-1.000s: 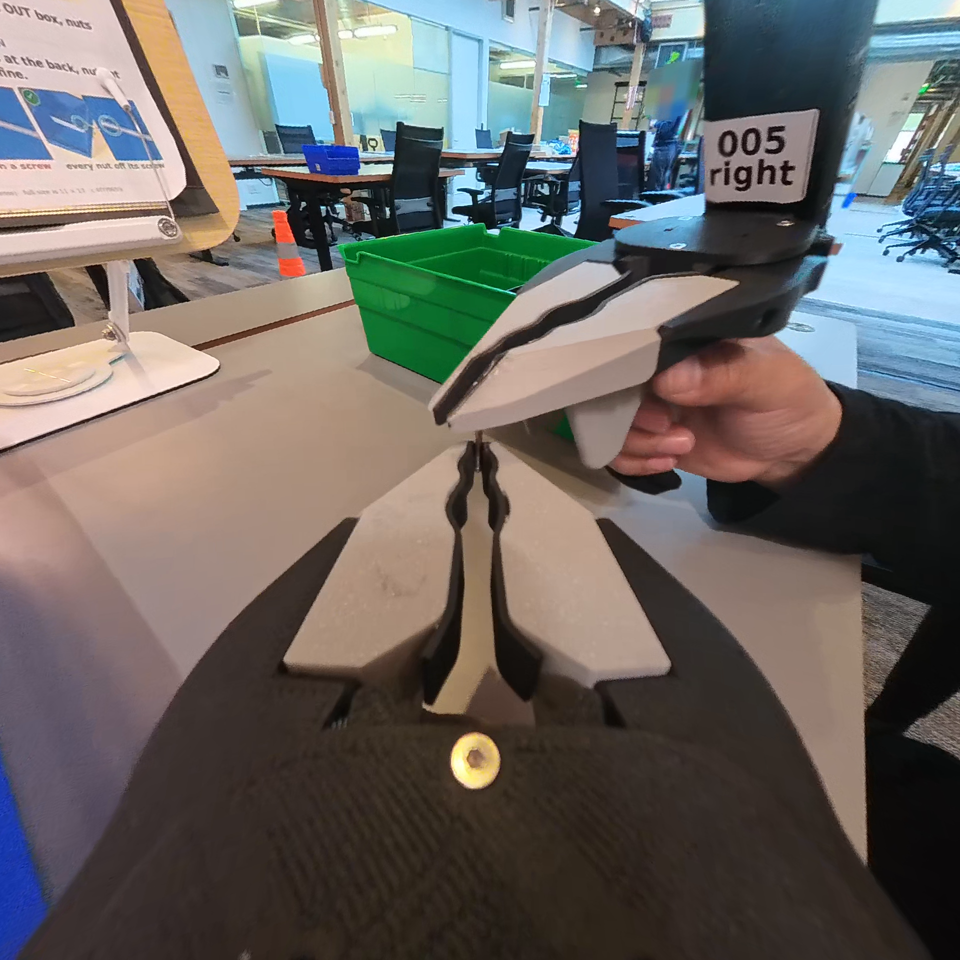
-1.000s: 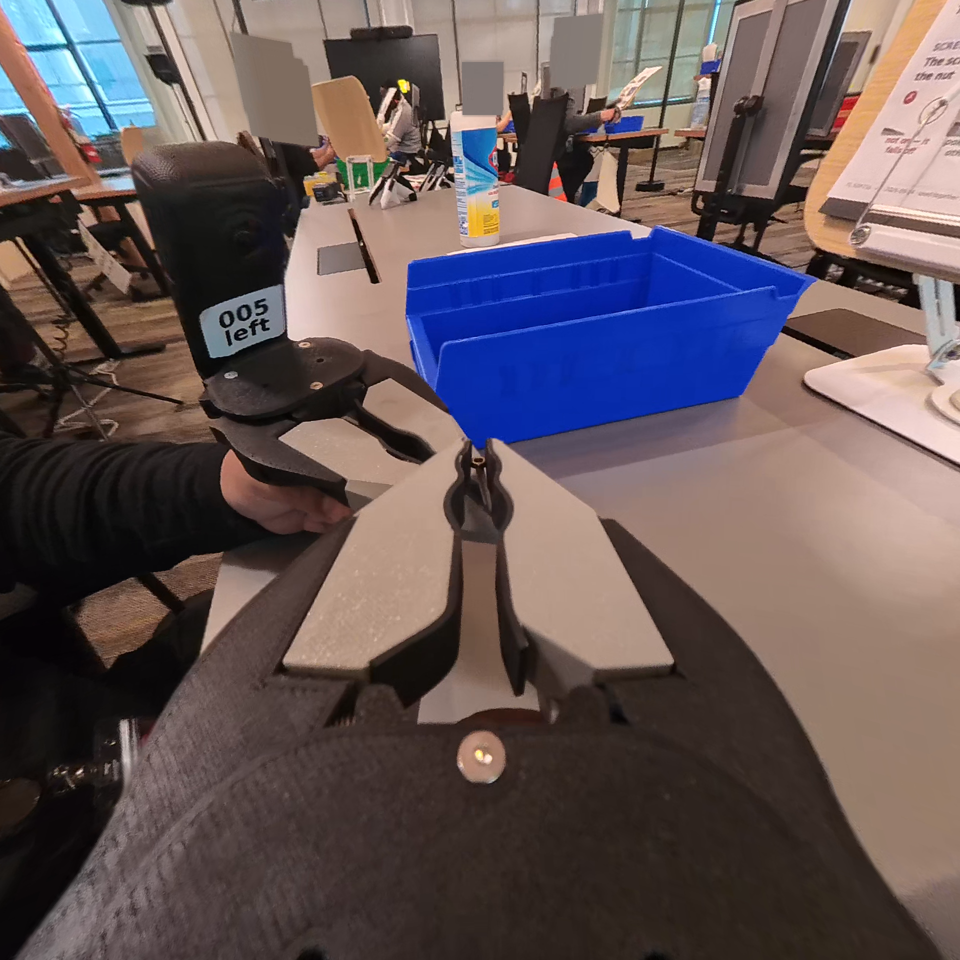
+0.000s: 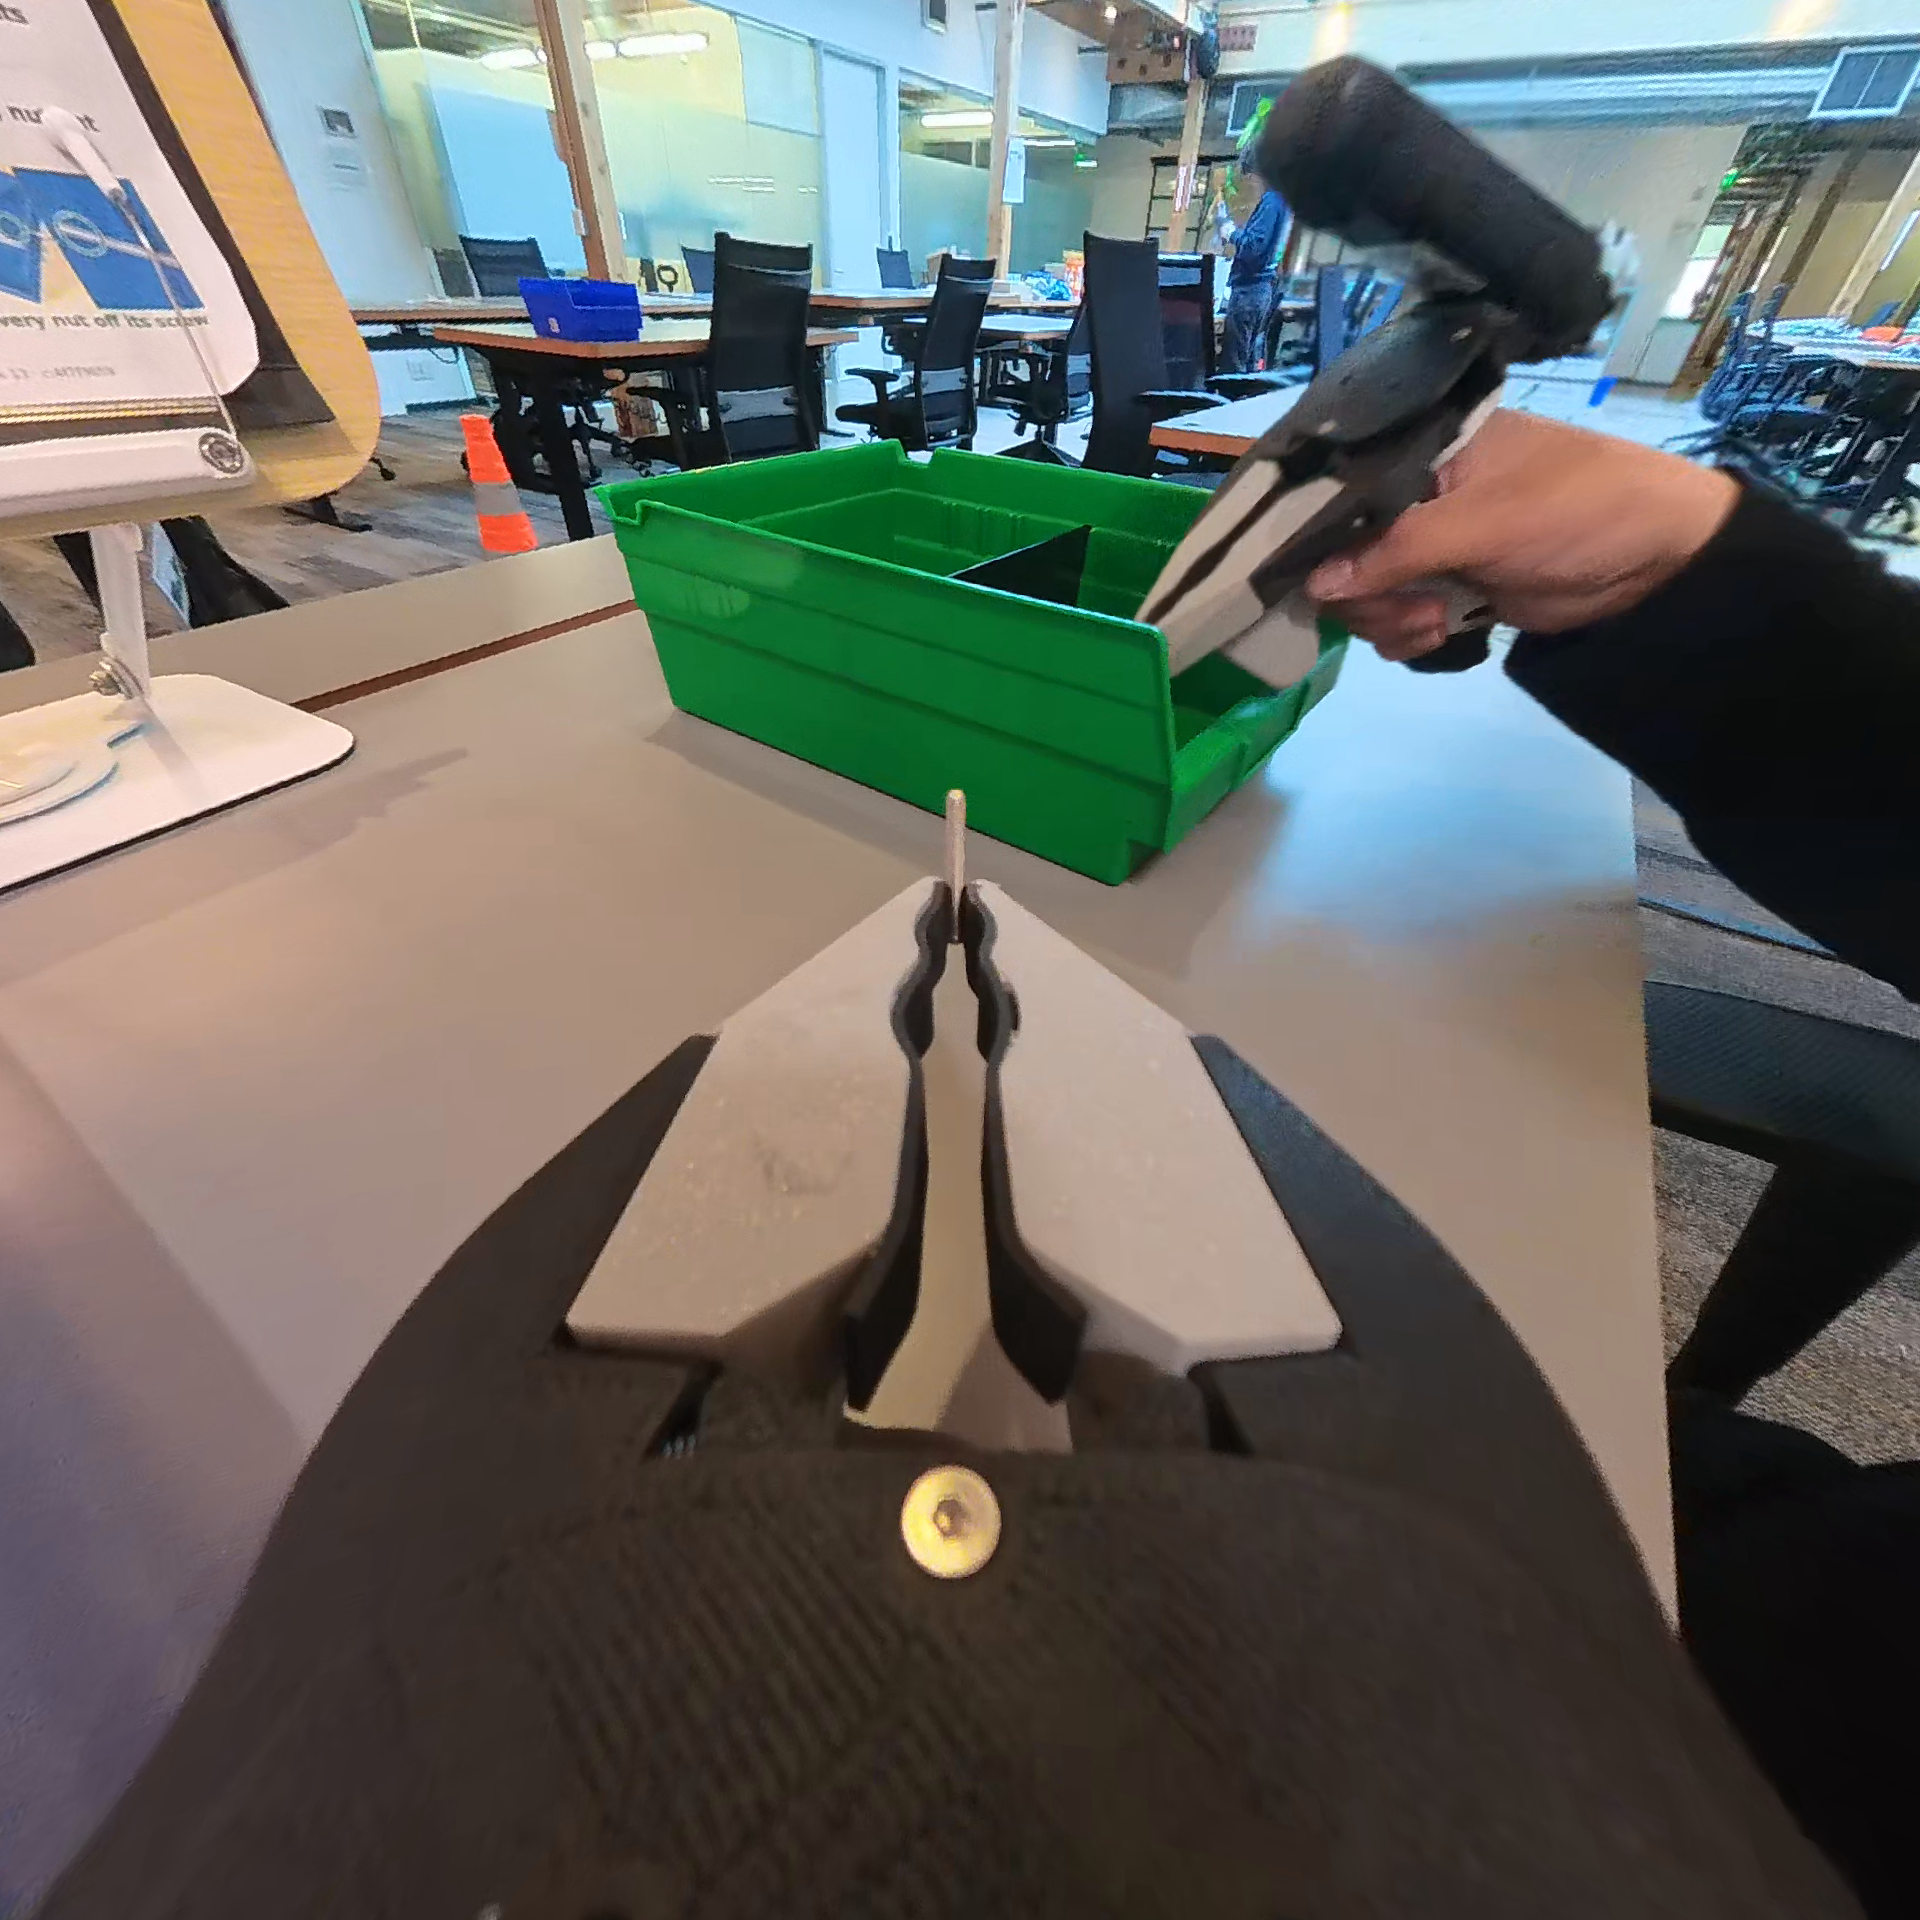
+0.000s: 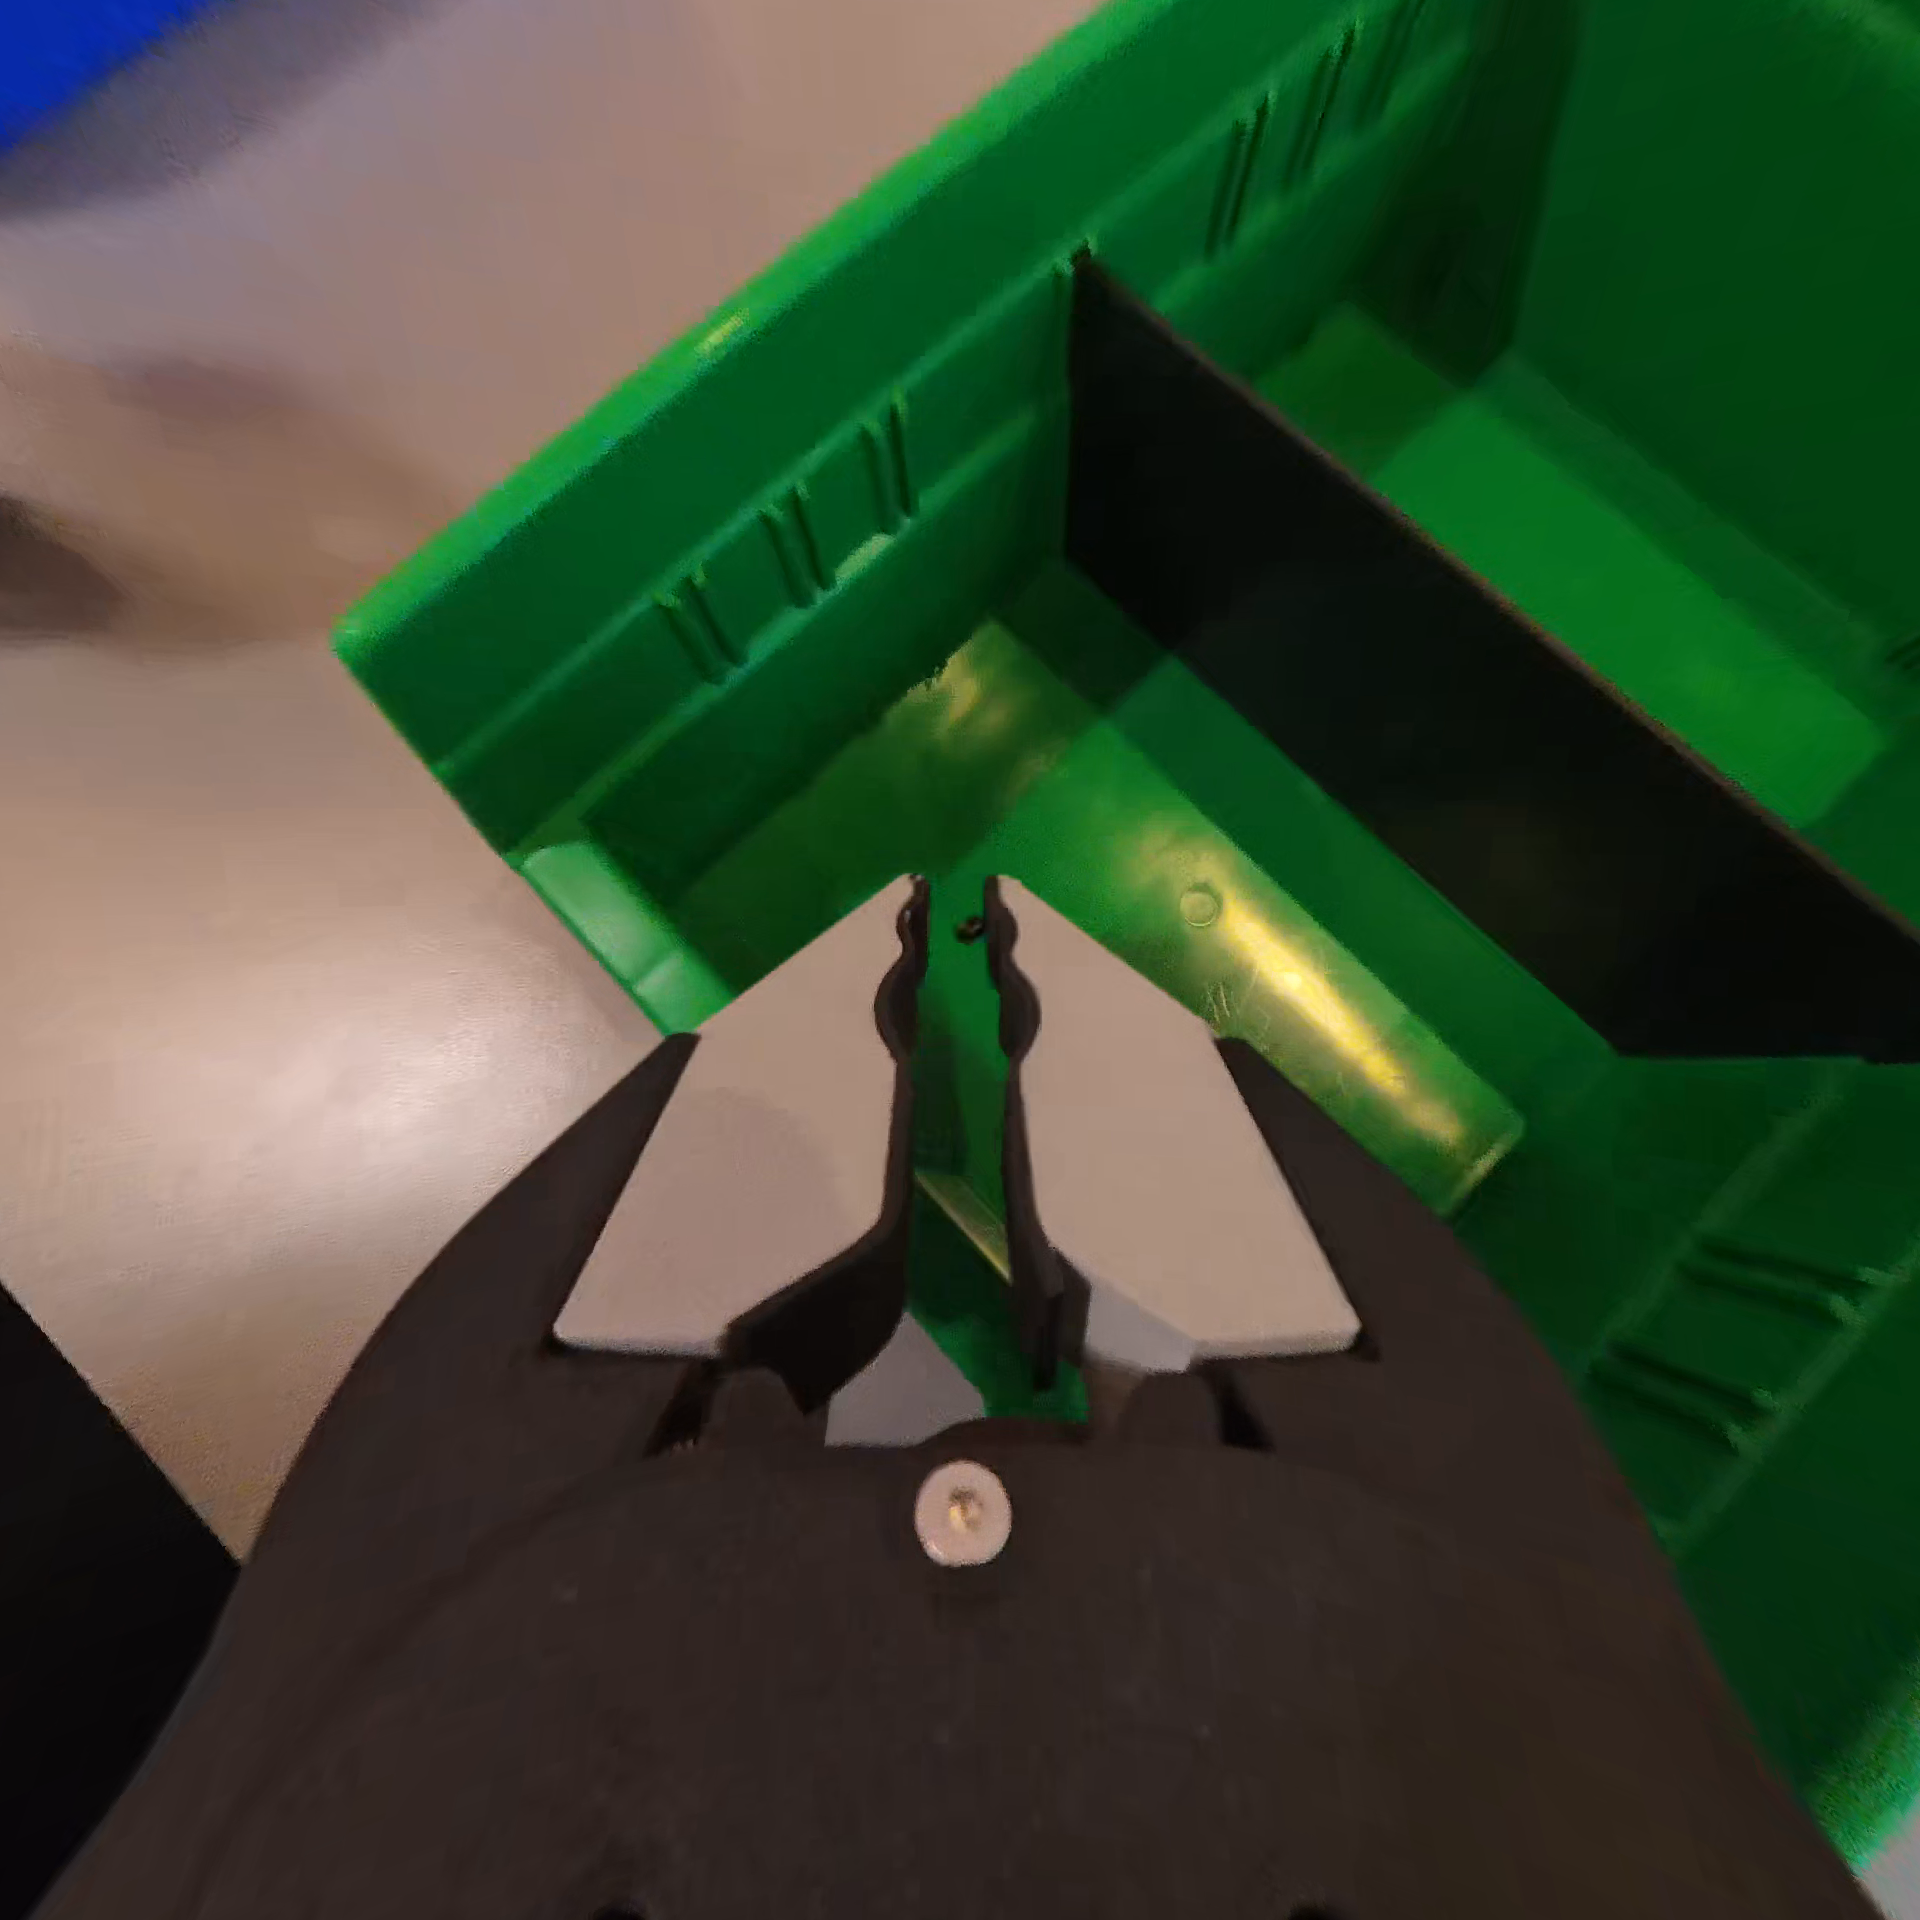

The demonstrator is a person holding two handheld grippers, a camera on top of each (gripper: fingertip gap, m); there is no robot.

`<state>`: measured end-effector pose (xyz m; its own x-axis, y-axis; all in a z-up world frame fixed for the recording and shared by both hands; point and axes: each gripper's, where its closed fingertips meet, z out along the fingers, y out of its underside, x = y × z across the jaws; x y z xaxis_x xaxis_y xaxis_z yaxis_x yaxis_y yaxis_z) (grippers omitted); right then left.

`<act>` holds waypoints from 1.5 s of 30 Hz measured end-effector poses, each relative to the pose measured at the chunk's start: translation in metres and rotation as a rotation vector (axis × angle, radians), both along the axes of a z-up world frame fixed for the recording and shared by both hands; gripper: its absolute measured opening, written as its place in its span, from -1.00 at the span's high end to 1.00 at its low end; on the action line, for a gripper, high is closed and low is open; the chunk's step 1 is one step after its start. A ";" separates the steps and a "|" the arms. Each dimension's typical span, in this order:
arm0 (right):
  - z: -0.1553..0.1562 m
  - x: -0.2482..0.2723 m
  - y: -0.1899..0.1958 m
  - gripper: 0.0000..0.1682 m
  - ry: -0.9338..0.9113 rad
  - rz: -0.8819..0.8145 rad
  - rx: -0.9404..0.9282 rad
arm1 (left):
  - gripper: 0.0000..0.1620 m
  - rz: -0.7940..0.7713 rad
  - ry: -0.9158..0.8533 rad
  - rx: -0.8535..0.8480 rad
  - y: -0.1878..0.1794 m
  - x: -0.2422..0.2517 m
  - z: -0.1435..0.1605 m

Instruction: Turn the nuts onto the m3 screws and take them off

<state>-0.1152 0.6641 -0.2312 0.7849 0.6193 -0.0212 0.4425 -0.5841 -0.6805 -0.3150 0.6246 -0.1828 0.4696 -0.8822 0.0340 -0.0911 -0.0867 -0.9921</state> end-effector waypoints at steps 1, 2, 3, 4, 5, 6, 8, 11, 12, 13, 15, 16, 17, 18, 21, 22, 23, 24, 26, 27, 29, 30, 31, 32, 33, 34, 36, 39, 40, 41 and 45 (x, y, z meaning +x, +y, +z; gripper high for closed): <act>-0.004 -0.001 0.001 0.83 -0.007 0.000 -0.019 | 1.00 -0.007 -0.002 0.002 -0.001 0.000 0.000; -0.006 -0.003 0.000 0.81 -0.009 0.008 -0.036 | 1.00 -0.014 -0.006 0.004 -0.002 0.001 0.001; -0.006 -0.004 0.000 0.80 -0.011 0.014 -0.041 | 1.00 -0.017 -0.009 0.005 -0.003 0.001 0.001; -0.006 -0.004 0.000 0.80 -0.014 0.015 -0.036 | 1.00 -0.020 -0.010 0.002 -0.003 0.001 0.001; -0.004 -0.003 0.001 0.80 -0.013 0.010 -0.030 | 1.00 -0.026 -0.010 0.000 -0.003 0.001 0.001; -0.003 -0.001 0.001 0.79 -0.006 0.004 -0.029 | 1.00 -0.030 -0.009 -0.001 -0.004 0.001 0.001; 0.007 0.003 0.004 0.78 0.031 -0.026 0.006 | 1.00 -0.038 -0.006 0.001 -0.005 0.002 0.001; 0.051 -0.023 -0.004 0.80 0.208 0.024 0.151 | 1.00 -0.056 0.005 0.007 -0.008 0.005 0.000; 0.069 -0.041 -0.014 0.81 0.273 0.082 0.203 | 1.00 -0.064 0.013 0.010 -0.010 0.006 -0.001; 0.085 -0.062 -0.025 0.82 0.323 0.150 0.253 | 1.00 -0.070 0.017 0.013 -0.011 0.007 -0.001; 0.101 -0.103 -0.046 0.81 0.362 0.275 0.323 | 1.00 -0.084 0.022 0.025 -0.014 0.010 -0.001; 0.104 -0.123 -0.054 0.79 0.363 0.324 0.349 | 1.00 -0.089 0.025 0.031 -0.015 0.010 -0.001; 0.104 -0.143 -0.061 0.79 0.363 0.372 0.365 | 1.00 -0.090 0.027 0.036 -0.016 0.011 -0.001; 0.102 -0.160 -0.067 0.79 0.365 0.409 0.374 | 1.00 -0.091 0.028 0.039 -0.016 0.011 -0.001; 0.090 -0.194 -0.066 0.77 0.353 0.431 0.380 | 1.00 -0.095 0.017 0.038 -0.017 0.010 0.000; 0.083 -0.199 -0.062 0.75 0.339 0.422 0.369 | 1.00 -0.097 0.014 0.039 -0.018 0.010 0.001; 0.077 -0.205 -0.060 0.71 0.337 0.427 0.346 | 1.00 -0.098 0.013 0.041 -0.018 0.010 0.001; 0.073 -0.210 -0.060 0.71 0.349 0.435 0.326 | 1.00 -0.099 0.014 0.043 -0.019 0.010 0.001; 0.071 -0.215 -0.058 0.79 0.377 0.434 0.316 | 1.00 -0.109 0.017 0.045 -0.020 0.011 0.001; 0.070 -0.217 -0.057 0.95 0.384 0.437 0.316 | 1.00 -0.111 0.019 0.048 -0.021 0.012 0.001; 0.070 -0.219 -0.058 1.00 0.408 0.447 0.299 | 1.00 -0.101 0.021 0.045 -0.019 0.011 0.000; 0.068 -0.219 -0.058 1.00 0.407 0.449 0.285 | 1.00 -0.104 0.023 0.036 -0.019 0.011 0.000; 0.069 -0.218 -0.057 1.00 0.406 0.438 0.282 | 1.00 -0.105 0.020 0.026 -0.019 0.011 -0.001; 0.071 -0.216 -0.054 1.00 0.409 0.424 0.293 | 1.00 -0.099 0.003 0.021 -0.018 0.011 0.001; 0.074 -0.214 -0.053 1.00 0.415 0.416 0.305 | 0.99 -0.090 -0.019 0.020 -0.017 0.010 0.004; 0.075 -0.212 -0.052 1.00 0.412 0.409 0.311 | 0.95 -0.079 -0.039 0.018 -0.015 0.008 0.006; 0.079 -0.202 -0.042 1.00 0.349 0.362 0.350 | 0.81 -0.033 -0.082 0.016 -0.007 0.002 0.012; 0.103 -0.162 -0.007 1.00 0.218 0.222 0.497 | 0.78 0.037 -0.062 0.000 0.005 -0.007 0.008; 0.112 -0.146 0.006 1.00 0.195 0.169 0.521 | 0.77 0.039 -0.064 -0.001 0.005 -0.007 0.008; 0.121 -0.127 0.023 1.00 0.169 0.106 0.549 | 0.77 0.034 -0.067 0.000 0.004 -0.007 0.008; 0.130 -0.038 0.092 1.00 -0.030 -0.133 0.543 | 0.79 0.025 -0.041 0.010 0.002 -0.003 0.006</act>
<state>-0.1532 0.7564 -0.1015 0.8525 0.4304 0.2967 0.4127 -0.2058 -0.8873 -0.3182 0.6268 -0.1772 0.4900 -0.8706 0.0447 -0.0481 -0.0782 -0.9958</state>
